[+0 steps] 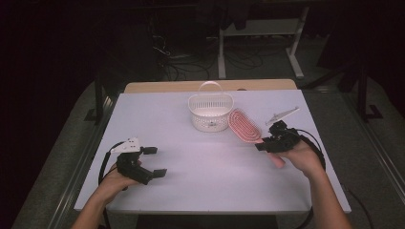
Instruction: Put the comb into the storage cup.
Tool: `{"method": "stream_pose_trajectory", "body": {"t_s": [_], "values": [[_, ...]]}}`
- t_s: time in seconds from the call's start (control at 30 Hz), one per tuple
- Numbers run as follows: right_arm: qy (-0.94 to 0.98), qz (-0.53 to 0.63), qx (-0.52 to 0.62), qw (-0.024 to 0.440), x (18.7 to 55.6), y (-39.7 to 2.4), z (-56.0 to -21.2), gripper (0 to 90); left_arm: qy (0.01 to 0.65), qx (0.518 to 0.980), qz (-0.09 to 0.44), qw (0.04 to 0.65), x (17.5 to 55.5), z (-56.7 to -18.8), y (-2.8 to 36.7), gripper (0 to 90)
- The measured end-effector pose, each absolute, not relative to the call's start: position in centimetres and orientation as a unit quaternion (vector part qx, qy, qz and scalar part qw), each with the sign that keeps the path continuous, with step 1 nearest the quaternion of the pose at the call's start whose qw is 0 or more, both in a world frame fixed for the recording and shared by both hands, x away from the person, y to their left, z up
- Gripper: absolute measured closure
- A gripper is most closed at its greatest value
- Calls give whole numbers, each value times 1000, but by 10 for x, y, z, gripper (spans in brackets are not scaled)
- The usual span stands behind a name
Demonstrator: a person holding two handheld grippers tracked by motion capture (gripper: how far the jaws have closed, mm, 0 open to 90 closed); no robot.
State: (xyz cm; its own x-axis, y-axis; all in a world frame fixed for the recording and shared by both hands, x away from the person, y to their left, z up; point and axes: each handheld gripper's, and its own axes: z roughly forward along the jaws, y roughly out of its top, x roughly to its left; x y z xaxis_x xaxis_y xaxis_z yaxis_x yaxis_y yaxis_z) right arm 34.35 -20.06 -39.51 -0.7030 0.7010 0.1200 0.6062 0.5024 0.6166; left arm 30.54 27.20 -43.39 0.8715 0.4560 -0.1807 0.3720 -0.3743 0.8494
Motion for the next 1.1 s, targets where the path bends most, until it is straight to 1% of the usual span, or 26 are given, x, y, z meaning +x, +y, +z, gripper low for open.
{"method": "stream_pose_trajectory", "body": {"t_s": [0.2,0.47,1.1], "values": [[856,366,358,76,342,-200,-388,689,259,824,41,502,306,-433,275,0],[851,389,342,82,339,-195,-384,689,259,829,48,494,305,-433,274,0],[841,431,315,90,331,-182,-377,689,264,812,47,519,312,-420,267,2]]}}
